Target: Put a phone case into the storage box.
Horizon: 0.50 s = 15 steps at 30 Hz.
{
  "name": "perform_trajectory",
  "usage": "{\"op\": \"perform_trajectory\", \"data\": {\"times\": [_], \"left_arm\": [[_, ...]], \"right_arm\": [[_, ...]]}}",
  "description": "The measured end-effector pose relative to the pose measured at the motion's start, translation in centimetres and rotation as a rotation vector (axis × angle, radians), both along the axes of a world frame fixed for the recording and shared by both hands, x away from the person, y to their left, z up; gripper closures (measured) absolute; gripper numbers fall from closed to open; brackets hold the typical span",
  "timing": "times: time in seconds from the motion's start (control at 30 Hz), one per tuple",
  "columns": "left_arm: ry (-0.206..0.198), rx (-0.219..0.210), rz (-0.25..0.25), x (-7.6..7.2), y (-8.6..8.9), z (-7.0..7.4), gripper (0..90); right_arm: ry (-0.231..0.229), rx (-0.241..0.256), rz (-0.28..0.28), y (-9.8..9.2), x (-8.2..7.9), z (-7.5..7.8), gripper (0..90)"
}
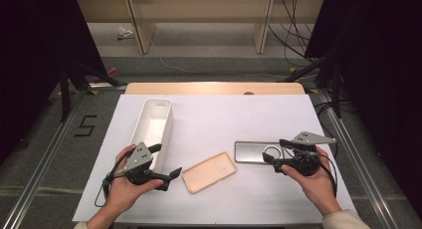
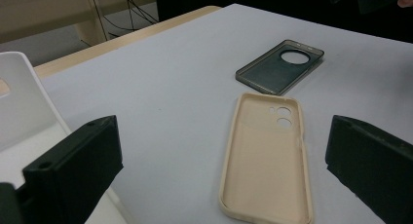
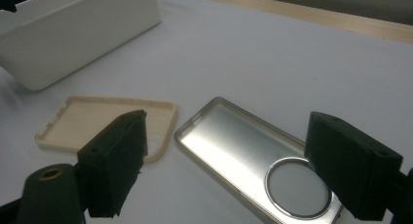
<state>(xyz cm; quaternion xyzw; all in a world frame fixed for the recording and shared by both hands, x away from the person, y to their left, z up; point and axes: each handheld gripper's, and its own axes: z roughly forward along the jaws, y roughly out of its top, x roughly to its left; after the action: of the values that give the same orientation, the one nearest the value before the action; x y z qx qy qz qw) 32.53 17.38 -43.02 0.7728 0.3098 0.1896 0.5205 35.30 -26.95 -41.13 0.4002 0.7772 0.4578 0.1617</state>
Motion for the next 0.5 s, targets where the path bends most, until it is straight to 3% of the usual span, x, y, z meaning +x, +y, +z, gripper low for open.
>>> {"op": "perform_trajectory", "data": {"times": [0.27, 0.4, 0.5], "left_arm": [[-0.002, -0.001, 0.000, 0.1, 0.0, 0.0, 0.0], [-0.003, 0.004, -0.003, 0.1, -0.1, 0.0, 0.0], [-0.003, 0.004, -0.007, 0.1, -0.2, 0.0, 0.0]], "right_arm": [[0.005, -0.007, 0.007, 0.3, 0.1, -0.1, 23.9], [0.011, -0.019, 0.011, 0.8, 0.2, -0.1, 51.6], [0.047, -0.044, 0.024, 1.9, 0.6, -0.3, 73.2]]}}
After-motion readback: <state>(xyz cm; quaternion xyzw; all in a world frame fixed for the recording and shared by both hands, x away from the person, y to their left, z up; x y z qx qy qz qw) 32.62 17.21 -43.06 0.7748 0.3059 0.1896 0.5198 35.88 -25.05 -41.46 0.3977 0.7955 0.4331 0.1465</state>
